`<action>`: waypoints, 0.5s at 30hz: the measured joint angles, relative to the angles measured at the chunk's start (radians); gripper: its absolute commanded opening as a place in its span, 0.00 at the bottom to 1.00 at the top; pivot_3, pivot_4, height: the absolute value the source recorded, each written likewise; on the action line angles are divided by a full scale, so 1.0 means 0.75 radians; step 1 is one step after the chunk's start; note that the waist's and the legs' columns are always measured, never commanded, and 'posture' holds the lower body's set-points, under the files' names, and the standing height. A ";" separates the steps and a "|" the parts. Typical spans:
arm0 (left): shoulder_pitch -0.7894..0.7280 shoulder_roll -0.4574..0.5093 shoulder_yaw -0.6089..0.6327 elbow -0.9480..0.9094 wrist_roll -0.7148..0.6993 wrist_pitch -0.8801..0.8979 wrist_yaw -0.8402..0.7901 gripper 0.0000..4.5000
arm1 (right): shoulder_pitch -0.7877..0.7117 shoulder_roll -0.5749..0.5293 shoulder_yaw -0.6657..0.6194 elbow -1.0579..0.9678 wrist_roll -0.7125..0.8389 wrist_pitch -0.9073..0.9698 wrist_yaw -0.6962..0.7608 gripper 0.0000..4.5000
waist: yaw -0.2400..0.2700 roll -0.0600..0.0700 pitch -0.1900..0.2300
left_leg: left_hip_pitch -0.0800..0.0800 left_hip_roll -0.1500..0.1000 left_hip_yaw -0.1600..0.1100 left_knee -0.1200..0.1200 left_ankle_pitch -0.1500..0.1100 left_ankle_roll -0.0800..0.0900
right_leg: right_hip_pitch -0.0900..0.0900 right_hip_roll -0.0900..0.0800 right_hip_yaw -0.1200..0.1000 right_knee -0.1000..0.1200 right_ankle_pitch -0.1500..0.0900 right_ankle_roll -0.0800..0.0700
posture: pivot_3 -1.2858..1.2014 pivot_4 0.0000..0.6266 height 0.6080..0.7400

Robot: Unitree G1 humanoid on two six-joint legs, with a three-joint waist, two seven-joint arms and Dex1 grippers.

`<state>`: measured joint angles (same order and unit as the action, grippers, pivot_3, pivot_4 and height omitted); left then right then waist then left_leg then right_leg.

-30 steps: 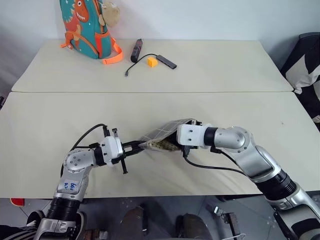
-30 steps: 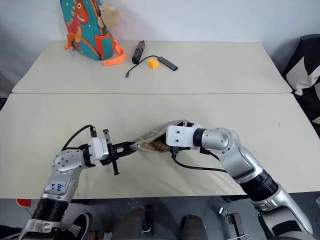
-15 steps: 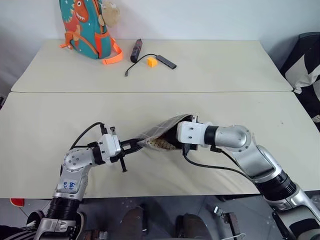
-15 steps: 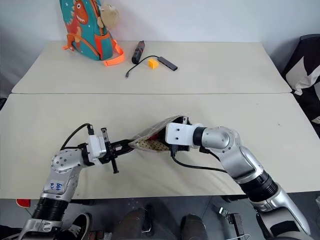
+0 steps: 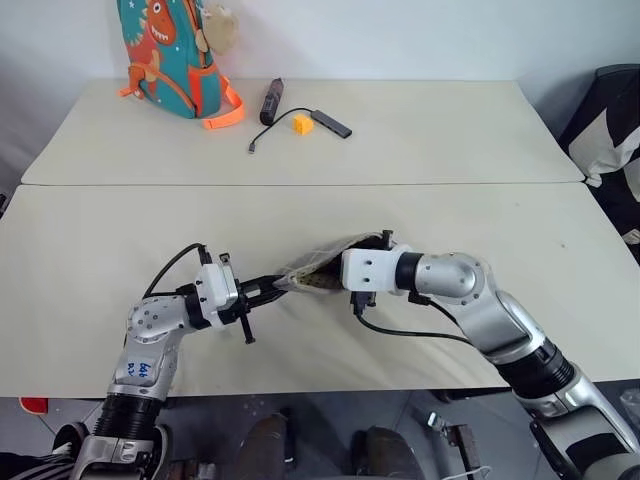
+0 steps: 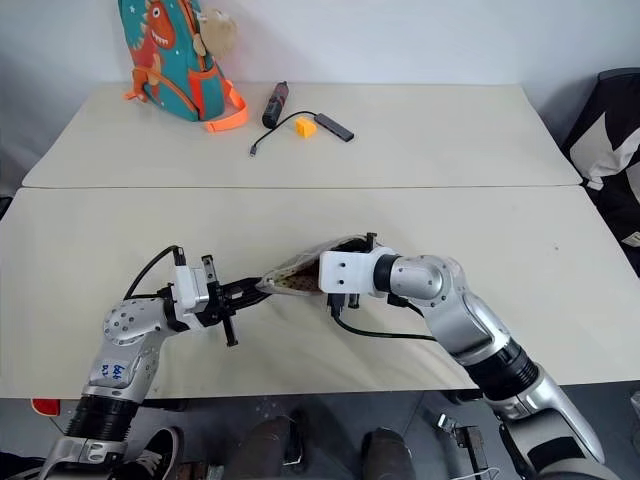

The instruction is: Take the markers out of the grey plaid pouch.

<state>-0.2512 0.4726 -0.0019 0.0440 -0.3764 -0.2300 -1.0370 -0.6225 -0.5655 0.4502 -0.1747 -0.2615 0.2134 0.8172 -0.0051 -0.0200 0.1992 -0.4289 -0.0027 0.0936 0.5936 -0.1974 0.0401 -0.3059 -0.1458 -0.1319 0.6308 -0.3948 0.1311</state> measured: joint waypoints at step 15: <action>-0.024 -0.027 -0.049 0.000 0.001 0.005 -0.045 0.00 | -0.029 0.124 0.004 0.093 -0.083 -0.017 -0.014 0.27 | 0.000 0.000 0.000 | 0.000 0.000 0.000 0.001 0.000 0.000 | 0.000 0.000 0.000 0.008 0.000 0.000 | 0.52 0.24 1.00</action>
<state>-0.2693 0.4520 -0.0389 0.0444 -0.3755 -0.2263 -1.0708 -0.6446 -0.4727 0.4534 -0.1047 -0.3235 0.2008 0.8065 -0.0050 -0.0200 0.1992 -0.4286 -0.0027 0.0934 0.5942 -0.1973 0.0400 -0.3061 -0.1456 -0.1316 0.6367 -0.3948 0.1311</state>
